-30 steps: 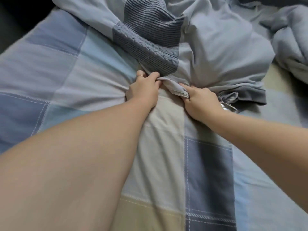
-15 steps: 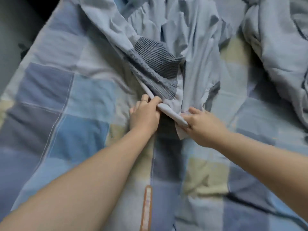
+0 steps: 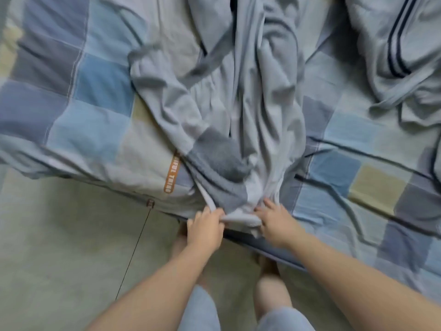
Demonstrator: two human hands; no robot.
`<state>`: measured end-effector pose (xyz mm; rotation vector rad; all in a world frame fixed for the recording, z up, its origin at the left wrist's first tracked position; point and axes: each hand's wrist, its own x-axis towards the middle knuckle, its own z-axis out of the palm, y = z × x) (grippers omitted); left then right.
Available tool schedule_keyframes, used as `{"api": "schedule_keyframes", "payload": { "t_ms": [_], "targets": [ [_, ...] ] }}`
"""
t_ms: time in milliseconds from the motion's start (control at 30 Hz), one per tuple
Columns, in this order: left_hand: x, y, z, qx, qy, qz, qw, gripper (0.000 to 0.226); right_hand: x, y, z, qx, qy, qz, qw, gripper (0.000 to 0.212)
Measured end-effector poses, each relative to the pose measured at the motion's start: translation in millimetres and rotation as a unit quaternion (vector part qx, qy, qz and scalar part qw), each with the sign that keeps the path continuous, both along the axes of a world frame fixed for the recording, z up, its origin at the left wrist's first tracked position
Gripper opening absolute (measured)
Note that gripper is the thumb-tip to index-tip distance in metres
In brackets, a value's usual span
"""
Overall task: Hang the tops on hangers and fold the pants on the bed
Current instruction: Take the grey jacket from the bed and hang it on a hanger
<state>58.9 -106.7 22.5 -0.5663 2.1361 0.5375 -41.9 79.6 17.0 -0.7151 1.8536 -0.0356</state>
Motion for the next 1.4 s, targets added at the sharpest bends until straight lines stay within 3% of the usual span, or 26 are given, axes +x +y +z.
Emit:
{"api": "schedule_keyframes", "payload": {
  "t_ms": [100,200,333,400,467,567,733,833,1000,1100,1167,1233,1400],
  "targets": [
    [1,-2,8,0.024,0.006,0.000,1.000,0.020,-6,3,12,0.027,-0.047,-0.024,0.998,0.050],
    [-36,-26,11,0.001,0.103,-0.007,0.995,0.029,-48,-11,24,0.025,-0.086,-0.089,0.992,0.066],
    [-126,-83,-3,-0.068,0.270,-0.013,0.960,0.035,-128,-63,23,-0.071,0.038,-0.164,0.983,0.064],
    [-179,-115,-25,-0.096,0.304,-0.050,0.946,0.044,-164,-99,10,-0.101,0.097,-0.188,0.972,0.064],
    [-232,-146,-49,-0.133,0.297,-0.094,0.941,0.056,-196,-136,-12,-0.114,0.121,-0.223,0.961,0.065],
    [-289,-190,-80,-0.149,0.232,-0.075,0.958,0.070,-231,-184,-51,-0.106,0.100,-0.299,0.943,0.064],
    [-276,-209,-89,-0.029,0.127,-0.047,0.990,0.041,-224,-213,-65,-0.100,0.053,-0.441,0.890,0.050],
    [-229,-191,-54,0.074,0.149,-0.065,0.984,0.017,-183,-213,-31,-0.113,0.020,-0.522,0.845,0.040],
    [-156,-168,62,0.192,0.211,-0.070,0.956,0.017,-133,-210,77,-0.069,-0.080,-0.625,0.773,0.041],
    [-121,-157,135,0.221,0.249,-0.139,0.933,0.013,-112,-203,149,-0.030,-0.131,-0.612,0.779,0.027],
    [-102,-148,178,0.219,0.255,-0.193,0.922,0.009,-100,-198,189,-0.030,-0.096,-0.598,0.795,0.038],
    [-90,-139,215,0.227,0.264,-0.209,0.914,0.003,-92,-191,226,-0.026,-0.016,-0.600,0.800,0.035],
    [-79,-113,294,0.308,0.330,-0.133,0.882,0.012,-76,-149,325,-0.119,0.052,-0.615,0.778,0.020]
  ]
}}
